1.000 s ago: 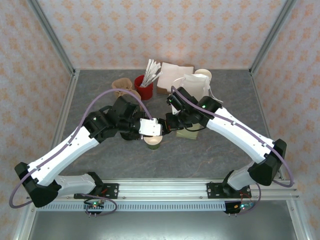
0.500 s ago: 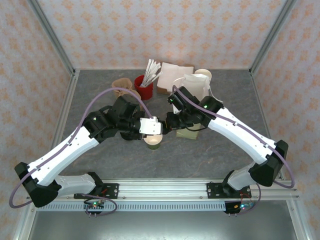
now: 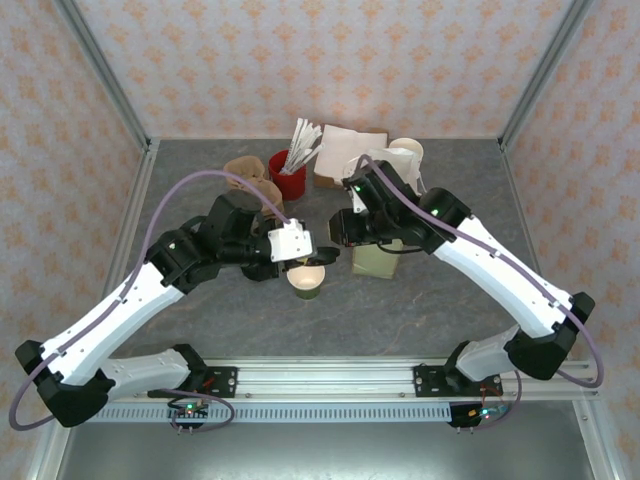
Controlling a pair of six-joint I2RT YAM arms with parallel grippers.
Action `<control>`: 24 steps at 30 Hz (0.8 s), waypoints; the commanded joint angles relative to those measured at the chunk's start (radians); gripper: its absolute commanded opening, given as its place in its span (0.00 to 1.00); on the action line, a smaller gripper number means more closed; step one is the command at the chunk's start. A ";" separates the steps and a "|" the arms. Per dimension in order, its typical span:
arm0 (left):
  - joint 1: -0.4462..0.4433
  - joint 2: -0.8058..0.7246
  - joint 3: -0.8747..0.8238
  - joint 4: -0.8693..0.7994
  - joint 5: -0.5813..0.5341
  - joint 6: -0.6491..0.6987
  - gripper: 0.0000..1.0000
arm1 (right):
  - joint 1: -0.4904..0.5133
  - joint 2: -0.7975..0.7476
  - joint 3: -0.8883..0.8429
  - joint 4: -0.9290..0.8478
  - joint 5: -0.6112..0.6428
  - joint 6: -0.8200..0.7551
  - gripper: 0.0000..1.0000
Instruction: Pack the takeout coffee
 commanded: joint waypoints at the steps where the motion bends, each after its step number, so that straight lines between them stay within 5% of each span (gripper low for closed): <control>1: 0.018 -0.034 -0.032 0.064 0.026 -0.170 0.14 | 0.001 -0.071 -0.019 0.058 -0.002 0.043 0.28; 15: 0.088 -0.132 -0.231 0.206 0.014 -0.877 0.13 | 0.002 -0.331 -0.496 0.455 -0.105 0.273 0.28; 24: 0.179 -0.160 -0.335 0.204 0.099 -1.077 0.11 | 0.048 -0.341 -0.690 0.647 -0.082 0.395 0.29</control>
